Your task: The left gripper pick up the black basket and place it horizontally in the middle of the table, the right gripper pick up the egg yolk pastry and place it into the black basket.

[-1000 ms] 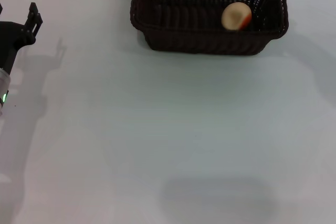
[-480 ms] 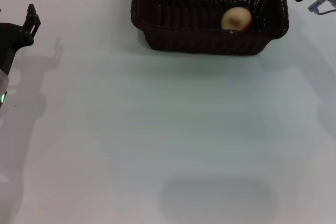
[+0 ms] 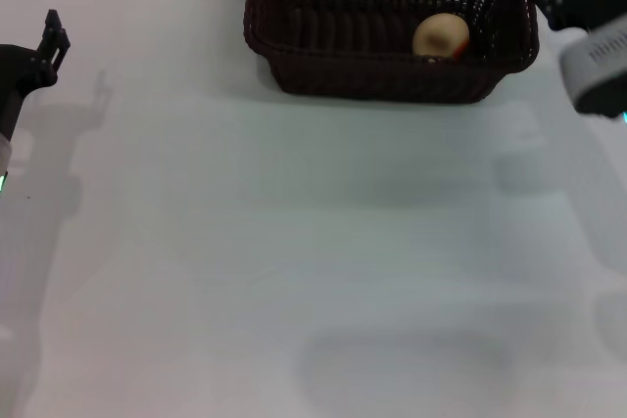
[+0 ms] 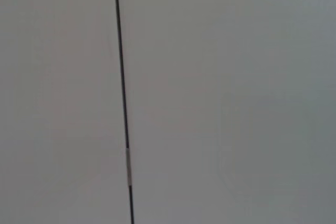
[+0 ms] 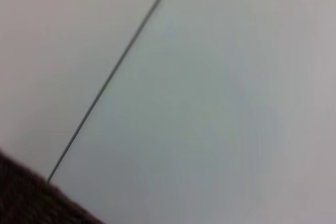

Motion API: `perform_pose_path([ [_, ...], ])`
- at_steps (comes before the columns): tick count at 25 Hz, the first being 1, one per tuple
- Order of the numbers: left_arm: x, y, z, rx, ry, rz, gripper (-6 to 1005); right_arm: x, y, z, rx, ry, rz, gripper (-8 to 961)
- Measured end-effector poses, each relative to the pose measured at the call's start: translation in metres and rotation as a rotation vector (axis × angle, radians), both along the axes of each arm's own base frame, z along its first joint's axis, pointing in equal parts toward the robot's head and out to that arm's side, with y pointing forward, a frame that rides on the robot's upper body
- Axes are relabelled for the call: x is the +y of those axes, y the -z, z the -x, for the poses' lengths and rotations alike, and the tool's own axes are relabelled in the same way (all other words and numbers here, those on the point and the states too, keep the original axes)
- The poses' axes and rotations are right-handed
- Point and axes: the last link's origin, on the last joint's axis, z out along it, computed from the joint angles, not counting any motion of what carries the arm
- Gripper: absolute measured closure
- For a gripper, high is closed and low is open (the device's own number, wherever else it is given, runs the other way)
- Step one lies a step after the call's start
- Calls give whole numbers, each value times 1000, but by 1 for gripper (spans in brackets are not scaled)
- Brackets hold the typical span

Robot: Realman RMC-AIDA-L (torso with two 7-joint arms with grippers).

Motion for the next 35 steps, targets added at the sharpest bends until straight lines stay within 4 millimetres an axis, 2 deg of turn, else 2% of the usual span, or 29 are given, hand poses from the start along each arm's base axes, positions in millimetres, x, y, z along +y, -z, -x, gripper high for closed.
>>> perform_pose_path([
  [4, -2, 0, 3, -6, -12, -5, 221, -27, 2, -29, 238, 29, -40, 221],
  [5, -4, 1, 4, -9, -16, -5, 221, -43, 3, -43, 356, 51, -76, 221],
  [6, -4, 1, 4, -9, -16, -5, 221, -43, 3, -43, 356, 51, -76, 221],
  [9, -7, 2, 6, -15, -23, -5, 221, -67, 4, -63, 423, 80, -139, 222],
  [10, -9, 2, 7, -23, -27, -7, 222, -80, 3, -74, 451, 99, -177, 222],
  [11, -9, 2, 7, -23, -27, -7, 222, -80, 3, -74, 451, 99, -177, 222],
  [15, -13, 1, 11, -55, -36, -16, 222, -103, 0, -87, 428, 93, -219, 222],
  [28, -21, 0, 19, -62, -61, -20, 222, -111, -4, -98, 415, 121, -248, 221],
  [35, -23, -2, 17, -68, -39, -36, 222, -112, -4, -103, 440, 142, -248, 220],
])
